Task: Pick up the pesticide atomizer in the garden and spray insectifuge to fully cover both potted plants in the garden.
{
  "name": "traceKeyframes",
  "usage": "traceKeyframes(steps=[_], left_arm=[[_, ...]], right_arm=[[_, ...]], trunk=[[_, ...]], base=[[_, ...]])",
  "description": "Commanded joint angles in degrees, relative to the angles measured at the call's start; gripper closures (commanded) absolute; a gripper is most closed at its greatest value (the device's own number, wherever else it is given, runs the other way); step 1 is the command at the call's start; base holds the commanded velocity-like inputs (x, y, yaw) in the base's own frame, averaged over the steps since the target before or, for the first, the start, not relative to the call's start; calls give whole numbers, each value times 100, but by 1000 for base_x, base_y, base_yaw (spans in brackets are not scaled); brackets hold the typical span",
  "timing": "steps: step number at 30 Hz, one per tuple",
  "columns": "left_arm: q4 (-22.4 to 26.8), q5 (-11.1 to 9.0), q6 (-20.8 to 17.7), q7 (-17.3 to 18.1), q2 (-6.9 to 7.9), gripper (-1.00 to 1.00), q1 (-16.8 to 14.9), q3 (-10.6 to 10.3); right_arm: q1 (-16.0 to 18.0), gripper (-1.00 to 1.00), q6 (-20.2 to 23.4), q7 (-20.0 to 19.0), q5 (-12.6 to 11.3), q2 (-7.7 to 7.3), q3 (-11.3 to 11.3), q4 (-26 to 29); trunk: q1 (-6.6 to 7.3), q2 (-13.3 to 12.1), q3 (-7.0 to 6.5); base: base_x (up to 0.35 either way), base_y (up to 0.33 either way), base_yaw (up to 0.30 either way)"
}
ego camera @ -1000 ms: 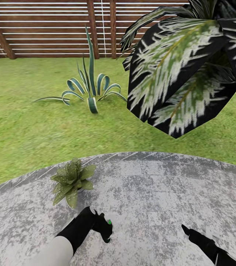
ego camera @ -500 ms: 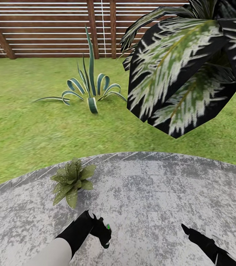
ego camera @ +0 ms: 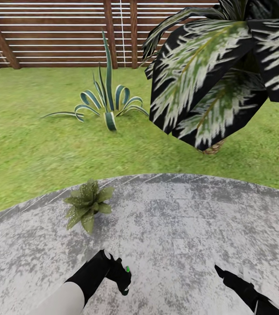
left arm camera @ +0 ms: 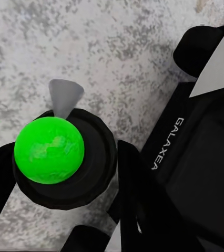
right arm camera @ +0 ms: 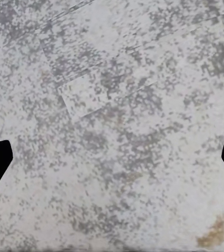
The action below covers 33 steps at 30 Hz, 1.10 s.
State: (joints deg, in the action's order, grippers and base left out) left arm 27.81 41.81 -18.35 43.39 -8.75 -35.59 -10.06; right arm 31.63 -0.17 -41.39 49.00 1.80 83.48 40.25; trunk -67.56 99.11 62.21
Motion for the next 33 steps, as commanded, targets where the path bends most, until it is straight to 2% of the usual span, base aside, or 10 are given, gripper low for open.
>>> traceKeyframes(steps=[1,6,19,24,33], left_arm=[[13,20,-36,29,4,100,0,-5],[16,20,-51,29,22,100,-1,-5],[13,11,-58,38,21,100,-1,-6],[-14,11,-38,38,87,100,-1,-5],[-37,17,-35,29,107,100,0,0]], right_arm=[[10,-100,-3,-43,39,4,36,16],[10,-100,-18,-58,39,4,36,18],[10,-100,-18,-18,39,4,36,18],[10,-100,-18,-7,39,4,38,18],[10,-100,-18,-4,39,0,36,10]], trunk=[[3,2,4],[3,2,4],[3,2,4],[3,2,4],[3,2,4]], base=[[-247,0,0],[-157,0,0],[-14,0,0],[-248,0,0],[-310,0,0]])
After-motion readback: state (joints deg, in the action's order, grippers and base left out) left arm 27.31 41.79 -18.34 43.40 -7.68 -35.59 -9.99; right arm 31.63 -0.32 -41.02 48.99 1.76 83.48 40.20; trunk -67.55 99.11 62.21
